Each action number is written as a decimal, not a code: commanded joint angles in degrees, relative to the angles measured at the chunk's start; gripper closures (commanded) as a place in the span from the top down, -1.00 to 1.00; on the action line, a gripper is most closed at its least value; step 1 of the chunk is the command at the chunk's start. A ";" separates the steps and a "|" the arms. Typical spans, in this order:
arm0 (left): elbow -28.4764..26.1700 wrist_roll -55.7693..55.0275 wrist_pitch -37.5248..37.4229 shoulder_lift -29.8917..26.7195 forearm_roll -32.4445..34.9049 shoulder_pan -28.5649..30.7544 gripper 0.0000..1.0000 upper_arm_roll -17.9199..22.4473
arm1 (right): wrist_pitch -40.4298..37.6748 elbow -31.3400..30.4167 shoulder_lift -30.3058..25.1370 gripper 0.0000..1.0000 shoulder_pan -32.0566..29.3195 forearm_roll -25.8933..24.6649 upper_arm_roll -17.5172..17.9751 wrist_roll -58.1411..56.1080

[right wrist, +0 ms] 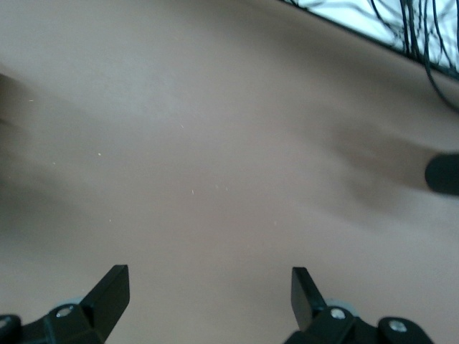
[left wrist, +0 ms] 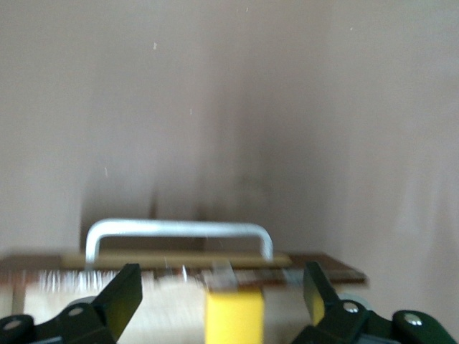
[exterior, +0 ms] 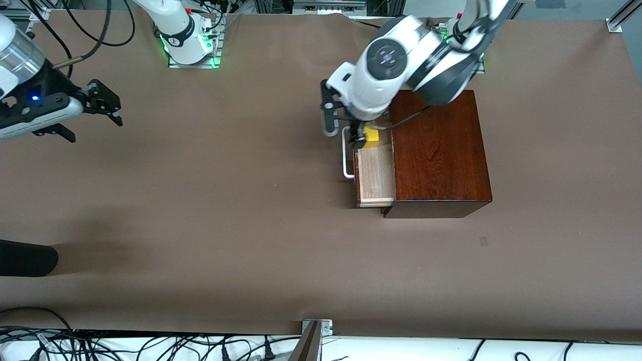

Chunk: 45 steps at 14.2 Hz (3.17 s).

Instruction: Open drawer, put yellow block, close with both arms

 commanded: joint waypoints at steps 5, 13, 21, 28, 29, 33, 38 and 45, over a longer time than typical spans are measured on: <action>2.34 4.19 5.67 12.23 14.38 -3.95 1.00 0.69 | -2.86 -1.97 -2.04 1.00 -0.06 1.30 -4.99 2.26; 2.51 3.67 -6.98 10.93 17.53 -0.79 1.00 1.66 | -3.48 0.31 -1.51 1.00 -0.15 0.42 -6.22 1.99; 2.60 3.76 -12.09 10.48 21.24 -0.08 1.00 2.01 | -5.32 0.58 -0.89 1.00 -0.06 0.42 -6.31 1.29; 2.43 -17.28 -14.09 1.28 10.87 0.00 1.00 -2.37 | -5.23 0.58 -0.89 1.00 -0.15 0.15 -6.31 1.82; 2.86 -23.34 -16.54 -0.48 10.87 0.01 1.00 -2.73 | -5.23 0.58 -0.89 1.00 -0.15 0.24 -6.31 1.91; 2.86 -32.63 -23.05 -8.30 11.75 4.99 1.00 -2.21 | -5.59 0.58 -1.07 1.00 -0.15 0.33 -6.31 1.91; 10.58 -30.34 -30.89 -11.66 11.84 21.34 1.00 -2.12 | -5.41 0.58 -1.07 1.00 -0.15 0.68 -6.31 1.91; 9.57 -39.30 -24.68 -14.72 3.52 24.47 1.00 15.40 | -5.41 0.58 -1.07 1.00 -0.15 0.77 -6.31 1.82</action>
